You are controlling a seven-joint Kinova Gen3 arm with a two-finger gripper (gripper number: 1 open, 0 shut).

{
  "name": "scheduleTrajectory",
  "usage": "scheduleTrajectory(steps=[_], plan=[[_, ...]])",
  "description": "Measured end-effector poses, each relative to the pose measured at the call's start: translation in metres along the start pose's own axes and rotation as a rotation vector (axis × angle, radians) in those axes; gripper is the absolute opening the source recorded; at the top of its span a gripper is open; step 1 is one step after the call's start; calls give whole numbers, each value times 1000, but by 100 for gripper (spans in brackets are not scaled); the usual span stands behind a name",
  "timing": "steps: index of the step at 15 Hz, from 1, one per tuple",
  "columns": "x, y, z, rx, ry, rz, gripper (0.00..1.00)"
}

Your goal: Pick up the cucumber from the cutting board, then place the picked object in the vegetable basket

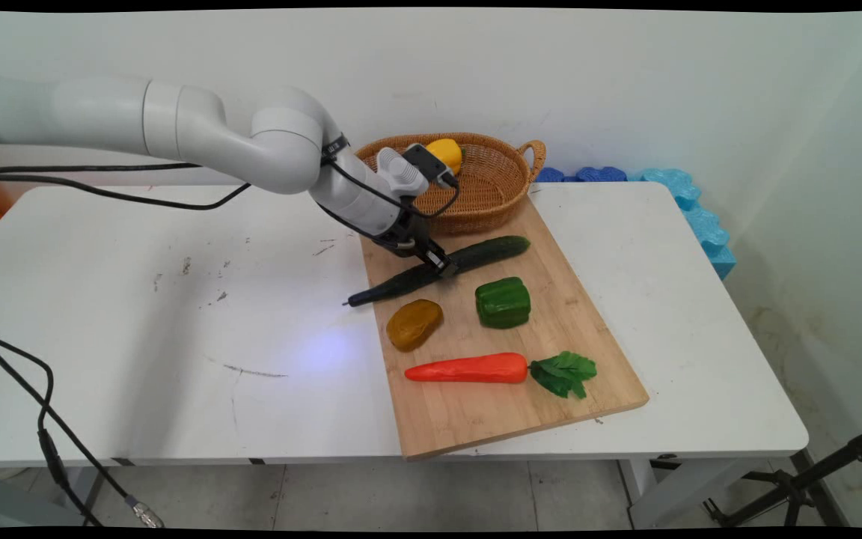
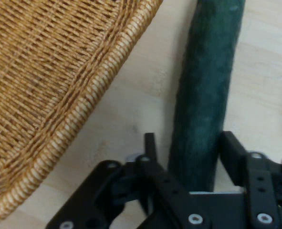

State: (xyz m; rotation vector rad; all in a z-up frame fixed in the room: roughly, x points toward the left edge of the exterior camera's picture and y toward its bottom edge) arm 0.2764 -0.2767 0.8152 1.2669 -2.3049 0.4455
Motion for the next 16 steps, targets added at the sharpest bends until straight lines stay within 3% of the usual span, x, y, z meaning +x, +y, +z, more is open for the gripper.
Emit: scheduleTrajectory(steps=[8,16], plan=[[3,6,2,-7,-9,52,0],[23,10,-19,-22,33,113,0]])
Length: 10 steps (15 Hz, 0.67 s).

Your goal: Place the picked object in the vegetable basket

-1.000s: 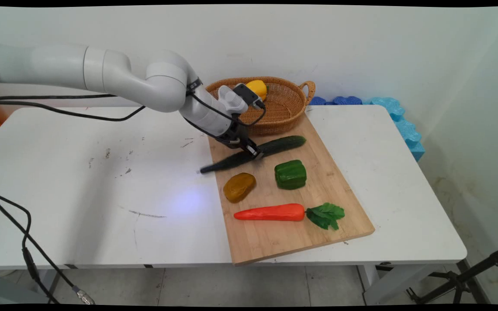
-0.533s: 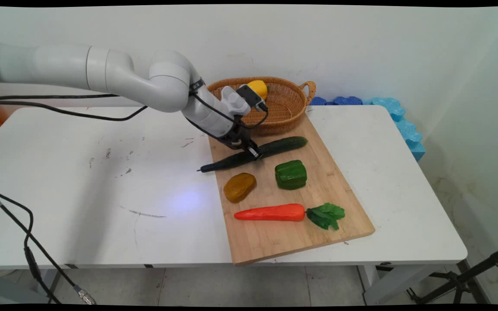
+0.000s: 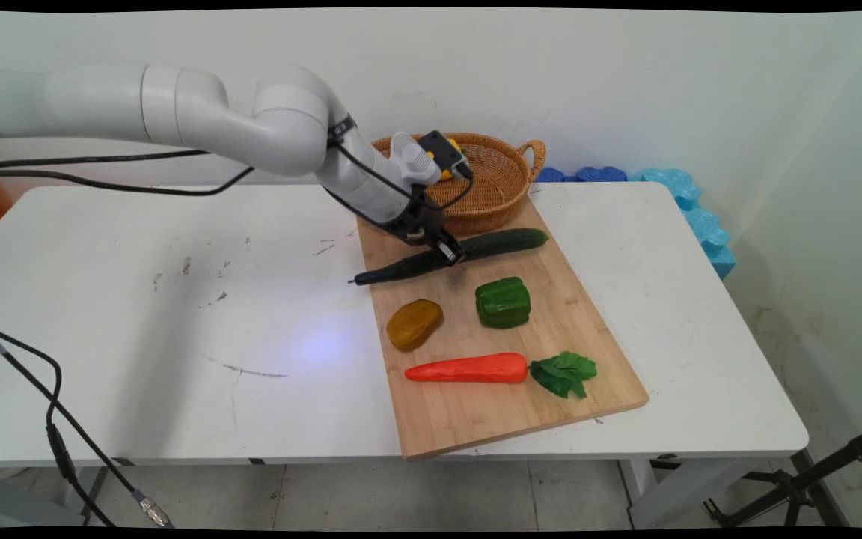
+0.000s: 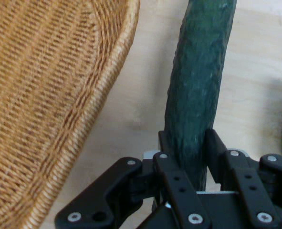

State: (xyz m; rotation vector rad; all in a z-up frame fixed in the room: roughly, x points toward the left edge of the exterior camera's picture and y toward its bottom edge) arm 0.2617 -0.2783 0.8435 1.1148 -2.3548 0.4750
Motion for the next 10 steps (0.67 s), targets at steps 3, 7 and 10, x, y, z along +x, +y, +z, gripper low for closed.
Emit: scheduleTrajectory(steps=[3,7,10], plan=[[14,-5,-16,-2,24,35,0],[32,-19,-40,4,50,85,0],[45,-36,-55,20,62,126,0]])
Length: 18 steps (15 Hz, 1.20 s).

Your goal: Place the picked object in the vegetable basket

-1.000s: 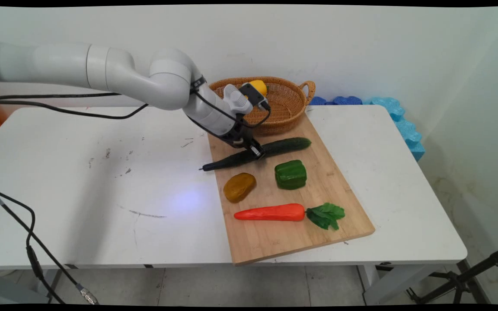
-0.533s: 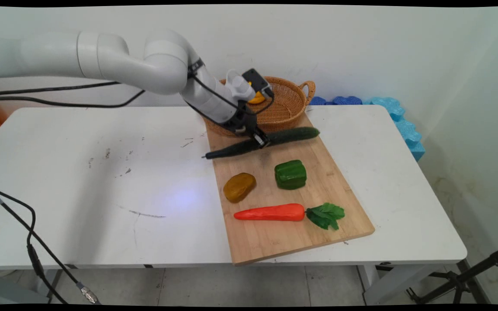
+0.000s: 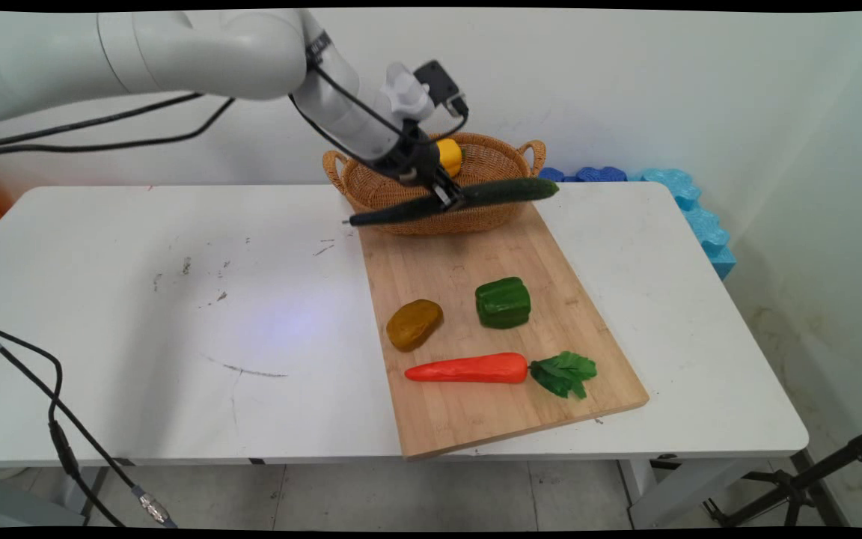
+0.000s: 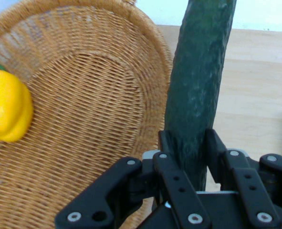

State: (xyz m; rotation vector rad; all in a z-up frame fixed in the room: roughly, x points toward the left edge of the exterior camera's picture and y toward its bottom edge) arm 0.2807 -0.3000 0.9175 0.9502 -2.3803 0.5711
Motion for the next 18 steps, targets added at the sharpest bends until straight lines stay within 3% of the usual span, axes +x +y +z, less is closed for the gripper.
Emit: scheduleTrajectory(steps=[10,18], plan=[[1,-65,-7,72,-32,110,0],[-15,-89,22,77,-64,144,0]])
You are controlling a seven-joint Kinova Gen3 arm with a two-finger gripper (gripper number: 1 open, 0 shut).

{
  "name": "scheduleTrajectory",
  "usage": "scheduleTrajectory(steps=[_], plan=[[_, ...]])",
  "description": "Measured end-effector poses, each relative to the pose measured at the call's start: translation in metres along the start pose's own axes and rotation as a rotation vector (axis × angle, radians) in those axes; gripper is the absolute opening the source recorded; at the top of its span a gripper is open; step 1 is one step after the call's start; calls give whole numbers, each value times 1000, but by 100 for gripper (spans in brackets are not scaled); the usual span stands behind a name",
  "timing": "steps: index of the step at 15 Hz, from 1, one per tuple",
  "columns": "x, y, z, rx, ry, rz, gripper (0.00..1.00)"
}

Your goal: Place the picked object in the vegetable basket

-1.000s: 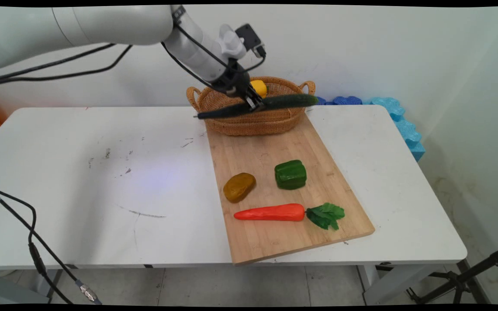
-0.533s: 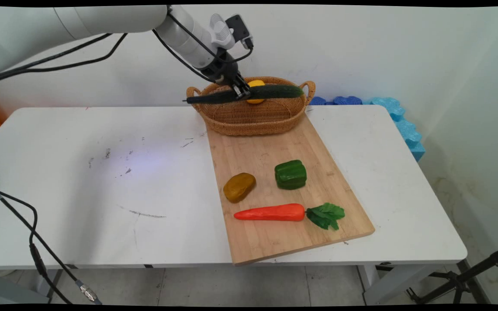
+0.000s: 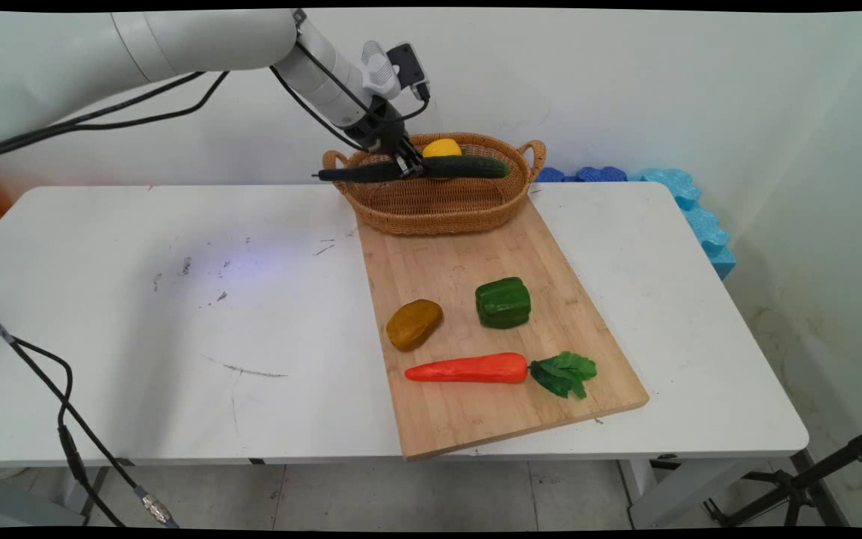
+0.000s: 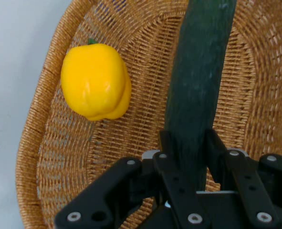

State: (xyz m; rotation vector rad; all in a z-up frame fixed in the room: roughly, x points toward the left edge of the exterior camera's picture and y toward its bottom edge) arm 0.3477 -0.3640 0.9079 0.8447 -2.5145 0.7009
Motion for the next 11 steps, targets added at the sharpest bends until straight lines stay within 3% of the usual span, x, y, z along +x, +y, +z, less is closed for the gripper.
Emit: scheduleTrajectory(steps=[3,4,11], plan=[[-4,-2,10,-2,-4,6,0],[-5,-3,12,-3,-4,7,100],[-9,-3,20,-13,-1,16,100]])
